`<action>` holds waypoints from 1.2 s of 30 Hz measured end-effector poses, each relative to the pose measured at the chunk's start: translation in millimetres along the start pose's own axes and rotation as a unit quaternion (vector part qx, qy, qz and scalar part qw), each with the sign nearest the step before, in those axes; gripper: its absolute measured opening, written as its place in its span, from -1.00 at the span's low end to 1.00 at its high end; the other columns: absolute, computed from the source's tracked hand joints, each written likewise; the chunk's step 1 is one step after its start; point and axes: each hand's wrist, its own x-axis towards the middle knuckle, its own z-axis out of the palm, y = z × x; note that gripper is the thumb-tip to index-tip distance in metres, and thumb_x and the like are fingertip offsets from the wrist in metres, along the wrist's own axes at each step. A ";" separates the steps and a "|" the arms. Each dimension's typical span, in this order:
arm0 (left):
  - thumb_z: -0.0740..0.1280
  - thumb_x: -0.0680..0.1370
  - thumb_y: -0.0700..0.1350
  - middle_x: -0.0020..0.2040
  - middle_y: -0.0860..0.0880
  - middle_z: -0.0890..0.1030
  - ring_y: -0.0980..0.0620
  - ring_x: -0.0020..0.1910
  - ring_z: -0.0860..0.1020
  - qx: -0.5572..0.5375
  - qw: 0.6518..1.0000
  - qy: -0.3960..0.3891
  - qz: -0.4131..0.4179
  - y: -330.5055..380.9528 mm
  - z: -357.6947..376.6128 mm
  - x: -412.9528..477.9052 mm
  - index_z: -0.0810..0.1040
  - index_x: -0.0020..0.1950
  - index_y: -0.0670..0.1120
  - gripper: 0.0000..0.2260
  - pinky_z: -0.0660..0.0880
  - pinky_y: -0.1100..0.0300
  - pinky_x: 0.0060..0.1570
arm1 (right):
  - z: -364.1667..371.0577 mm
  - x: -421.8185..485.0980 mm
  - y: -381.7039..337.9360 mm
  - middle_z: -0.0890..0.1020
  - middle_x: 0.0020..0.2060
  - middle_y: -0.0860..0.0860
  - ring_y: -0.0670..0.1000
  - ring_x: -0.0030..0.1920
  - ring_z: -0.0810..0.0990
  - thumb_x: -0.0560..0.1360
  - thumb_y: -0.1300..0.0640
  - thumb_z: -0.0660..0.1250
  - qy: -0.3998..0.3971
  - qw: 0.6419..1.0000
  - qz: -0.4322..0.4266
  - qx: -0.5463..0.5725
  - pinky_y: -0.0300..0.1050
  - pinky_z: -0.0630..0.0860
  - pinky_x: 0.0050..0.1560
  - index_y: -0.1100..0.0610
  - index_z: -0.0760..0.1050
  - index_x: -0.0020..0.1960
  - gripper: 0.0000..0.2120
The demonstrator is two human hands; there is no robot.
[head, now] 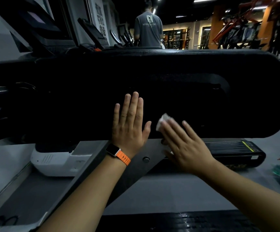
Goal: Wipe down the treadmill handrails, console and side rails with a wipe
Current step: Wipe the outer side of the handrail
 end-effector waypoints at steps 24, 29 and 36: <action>0.20 0.70 0.05 0.63 -0.20 0.17 -0.13 0.64 0.08 0.013 1.000 -0.012 -0.005 -24.5 -6.6 -21.0 0.13 0.63 -0.21 -0.41 0.01 -0.17 0.61 | -5.4 22.8 -18.3 0.02 0.68 0.21 0.20 0.68 0.00 0.73 -0.09 0.16 -0.006 1.000 -0.021 0.013 0.21 0.07 0.64 0.27 0.05 0.68 -0.32; 0.18 0.71 0.08 0.64 -0.18 0.13 -0.10 0.65 0.04 0.018 1.000 -0.016 0.012 -32.2 -6.1 -21.9 0.08 0.65 -0.19 -0.39 -0.01 -0.14 0.61 | -2.0 22.5 -20.9 -0.01 0.68 0.23 0.21 0.68 -0.03 0.74 -0.10 0.14 -0.022 0.999 -0.044 0.014 0.20 0.04 0.65 0.30 0.01 0.68 -0.30; 0.21 0.70 0.06 0.65 -0.16 0.11 -0.13 0.64 0.11 0.009 1.000 -0.019 0.015 -38.0 -14.2 -25.0 0.11 0.64 -0.20 -0.39 0.09 -0.16 0.60 | -13.7 42.6 -18.8 0.00 0.69 0.20 0.19 0.68 -0.01 0.74 -0.10 0.12 0.004 1.000 -0.024 0.015 0.21 0.02 0.65 0.26 0.03 0.68 -0.32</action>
